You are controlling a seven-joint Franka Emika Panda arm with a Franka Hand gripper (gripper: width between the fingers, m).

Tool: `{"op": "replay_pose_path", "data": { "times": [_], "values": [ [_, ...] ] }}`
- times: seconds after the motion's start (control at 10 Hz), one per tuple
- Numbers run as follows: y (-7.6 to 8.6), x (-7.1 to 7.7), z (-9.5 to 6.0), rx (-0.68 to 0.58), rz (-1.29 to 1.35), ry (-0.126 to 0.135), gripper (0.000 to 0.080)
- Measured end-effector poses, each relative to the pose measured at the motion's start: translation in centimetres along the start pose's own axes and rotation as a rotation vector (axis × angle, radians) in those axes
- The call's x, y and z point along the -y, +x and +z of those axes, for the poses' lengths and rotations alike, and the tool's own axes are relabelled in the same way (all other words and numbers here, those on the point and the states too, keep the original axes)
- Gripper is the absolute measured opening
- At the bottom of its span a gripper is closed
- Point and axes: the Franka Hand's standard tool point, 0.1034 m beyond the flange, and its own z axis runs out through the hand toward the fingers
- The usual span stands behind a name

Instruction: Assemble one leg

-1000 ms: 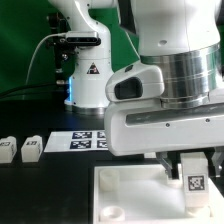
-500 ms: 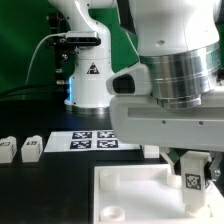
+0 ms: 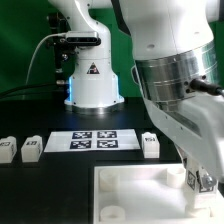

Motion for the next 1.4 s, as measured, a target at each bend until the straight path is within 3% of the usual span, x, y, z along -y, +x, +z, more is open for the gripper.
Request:
{"op": "replay_pose_path", "data": {
  "times": [0.1,0.2,0.3,0.4,0.5,0.7,1.1,1.2,1.3,1.4],
  "values": [
    [0.0,0.0,0.0,0.0,0.002,0.001,0.0294],
    [0.0,0.0,0.0,0.0,-0.005,0.001,0.0376],
    [-0.1,0.0,0.0,0.0,-0.009,0.001,0.0524],
    [-0.1,0.0,0.0,0.0,-0.037,0.001,0.0524],
    [-0.2,-0.1,0.0,-0.001,-0.073,-0.008,0.0627],
    [-0.9,-0.8,-0.4,-0.007,-0.46,-0.093,0.0647],
    [-1.0,-0.8,-0.4,0.015,-0.918,-0.101,0.0648],
    [-0.7,-0.9,-0.3,-0.002,-1.1,-0.124,0.0648],
    [-0.3,-0.9,-0.1,-0.004,-1.262,-0.132,0.0648],
    [0.2,-0.7,-0.1,-0.01,-1.302,-0.117,0.0648]
  ]
}}
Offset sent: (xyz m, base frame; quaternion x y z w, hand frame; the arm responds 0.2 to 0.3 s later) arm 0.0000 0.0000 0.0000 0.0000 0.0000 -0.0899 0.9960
